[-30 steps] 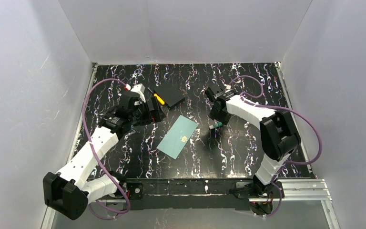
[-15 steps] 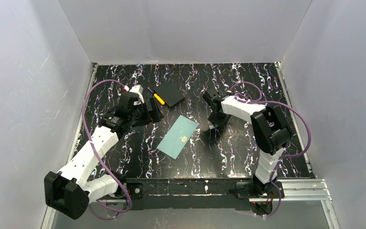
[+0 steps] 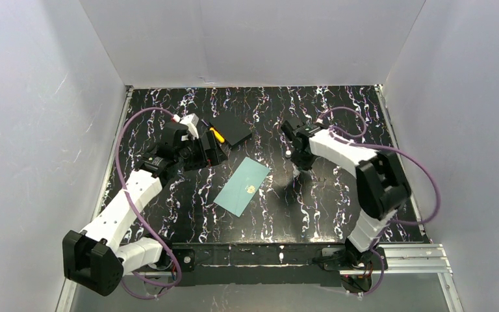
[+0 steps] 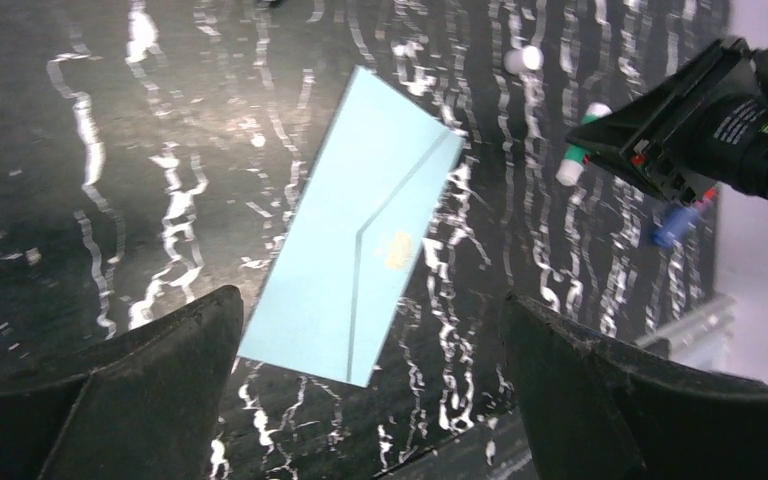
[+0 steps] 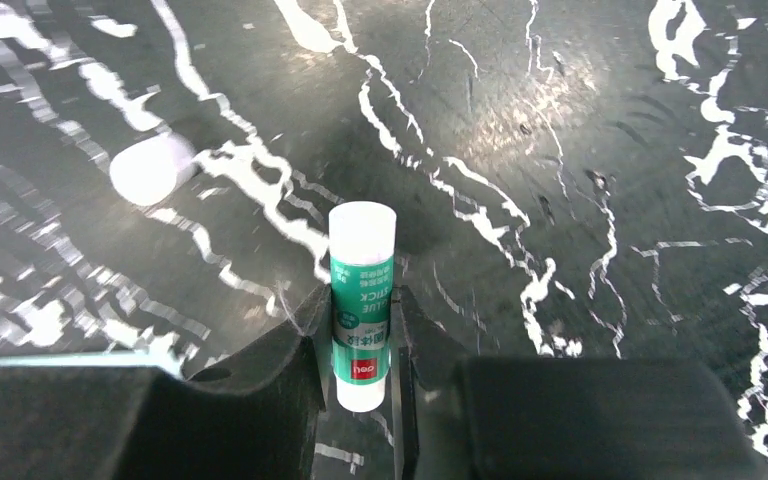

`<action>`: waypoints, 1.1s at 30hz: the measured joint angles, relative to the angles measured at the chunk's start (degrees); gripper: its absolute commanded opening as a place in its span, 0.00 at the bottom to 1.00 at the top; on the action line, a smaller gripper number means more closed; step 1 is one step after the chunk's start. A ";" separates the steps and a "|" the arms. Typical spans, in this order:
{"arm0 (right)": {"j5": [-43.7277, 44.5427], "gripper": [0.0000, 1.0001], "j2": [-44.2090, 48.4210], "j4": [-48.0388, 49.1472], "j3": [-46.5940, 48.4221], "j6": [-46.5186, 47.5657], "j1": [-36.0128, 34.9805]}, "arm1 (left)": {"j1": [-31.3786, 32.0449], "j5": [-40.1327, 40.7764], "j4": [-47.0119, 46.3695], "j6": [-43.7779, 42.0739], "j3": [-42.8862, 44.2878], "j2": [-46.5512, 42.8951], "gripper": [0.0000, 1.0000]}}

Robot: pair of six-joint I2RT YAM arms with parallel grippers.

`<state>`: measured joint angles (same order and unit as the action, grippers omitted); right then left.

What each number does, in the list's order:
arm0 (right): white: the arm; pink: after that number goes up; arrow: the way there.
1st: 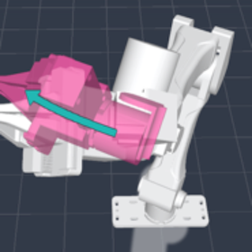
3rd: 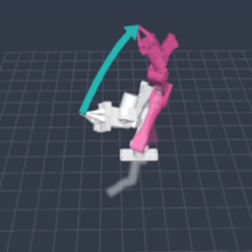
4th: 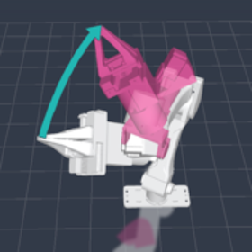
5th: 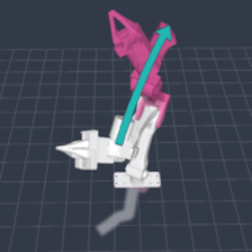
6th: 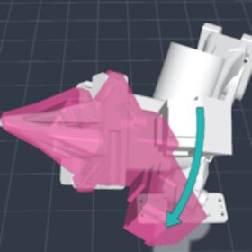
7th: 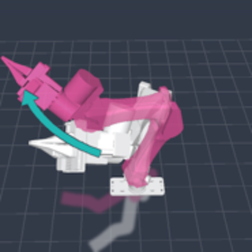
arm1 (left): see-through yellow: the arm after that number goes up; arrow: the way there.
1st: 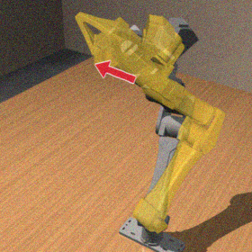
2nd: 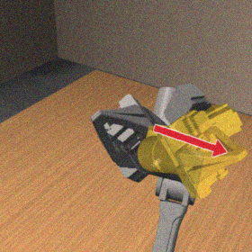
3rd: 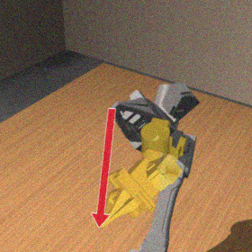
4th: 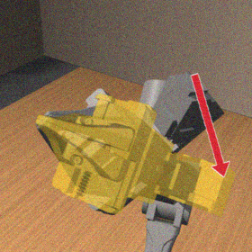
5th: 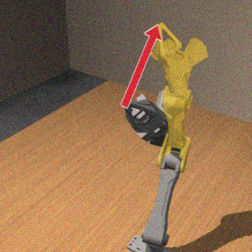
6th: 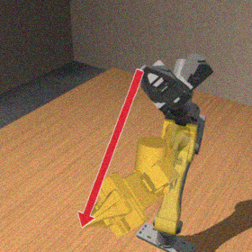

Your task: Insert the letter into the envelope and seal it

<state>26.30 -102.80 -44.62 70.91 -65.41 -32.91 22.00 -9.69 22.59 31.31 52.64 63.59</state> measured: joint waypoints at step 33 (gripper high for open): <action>-34.93 0.15 25.57 53.35 -9.92 9.53 -9.29 | 0.02 -40.89 -27.28 12.04 6.03 9.75 0.54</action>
<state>-8.62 -77.23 8.73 60.99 -55.88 -42.19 22.02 -50.59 -4.69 43.35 58.67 73.34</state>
